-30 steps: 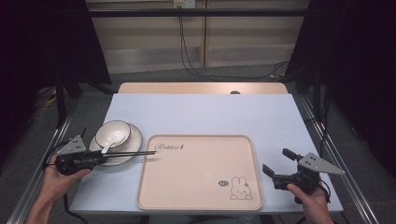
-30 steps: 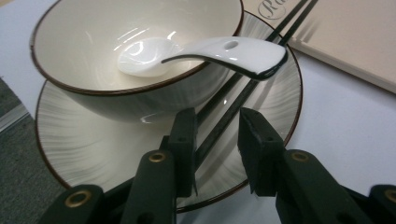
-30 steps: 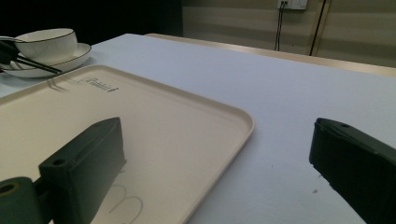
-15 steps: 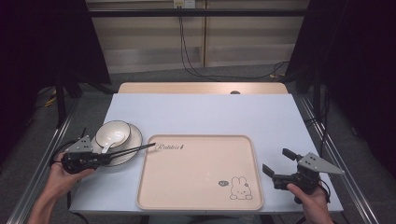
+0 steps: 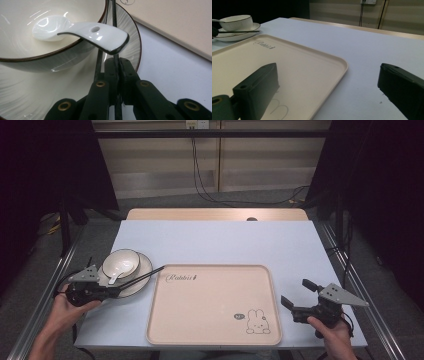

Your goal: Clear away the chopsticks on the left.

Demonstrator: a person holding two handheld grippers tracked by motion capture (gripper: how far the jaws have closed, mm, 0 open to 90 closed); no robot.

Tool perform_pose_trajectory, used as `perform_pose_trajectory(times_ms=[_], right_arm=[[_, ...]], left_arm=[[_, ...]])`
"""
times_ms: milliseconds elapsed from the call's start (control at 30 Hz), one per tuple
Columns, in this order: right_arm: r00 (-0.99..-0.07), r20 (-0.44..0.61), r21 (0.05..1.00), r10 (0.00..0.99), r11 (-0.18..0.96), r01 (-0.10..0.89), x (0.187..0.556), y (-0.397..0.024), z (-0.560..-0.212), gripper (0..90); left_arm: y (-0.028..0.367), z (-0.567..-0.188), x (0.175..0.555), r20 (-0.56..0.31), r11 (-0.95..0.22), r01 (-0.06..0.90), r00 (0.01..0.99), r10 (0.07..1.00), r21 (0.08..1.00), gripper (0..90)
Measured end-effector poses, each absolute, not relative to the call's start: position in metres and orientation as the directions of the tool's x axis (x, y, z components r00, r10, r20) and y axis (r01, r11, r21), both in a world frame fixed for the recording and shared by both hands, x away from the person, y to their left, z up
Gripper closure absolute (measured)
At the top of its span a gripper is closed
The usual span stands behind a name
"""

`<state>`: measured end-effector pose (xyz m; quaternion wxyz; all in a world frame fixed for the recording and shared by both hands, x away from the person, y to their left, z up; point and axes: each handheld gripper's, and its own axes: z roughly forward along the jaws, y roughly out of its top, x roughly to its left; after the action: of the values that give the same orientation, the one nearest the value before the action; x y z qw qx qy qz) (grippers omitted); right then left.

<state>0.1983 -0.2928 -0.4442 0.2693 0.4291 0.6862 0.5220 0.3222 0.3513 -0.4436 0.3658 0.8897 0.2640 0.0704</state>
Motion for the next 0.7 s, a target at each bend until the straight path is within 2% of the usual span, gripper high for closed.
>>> perform_pose_trajectory(times_ms=[700], right_arm=[[-0.496,0.083,0.949,0.864,0.084,0.305,0.198,-0.292,-0.444,2.9]], left_arm=[[0.341,-0.425,0.285,-0.186,-0.451,0.522,0.777,0.602,0.724,85.8]])
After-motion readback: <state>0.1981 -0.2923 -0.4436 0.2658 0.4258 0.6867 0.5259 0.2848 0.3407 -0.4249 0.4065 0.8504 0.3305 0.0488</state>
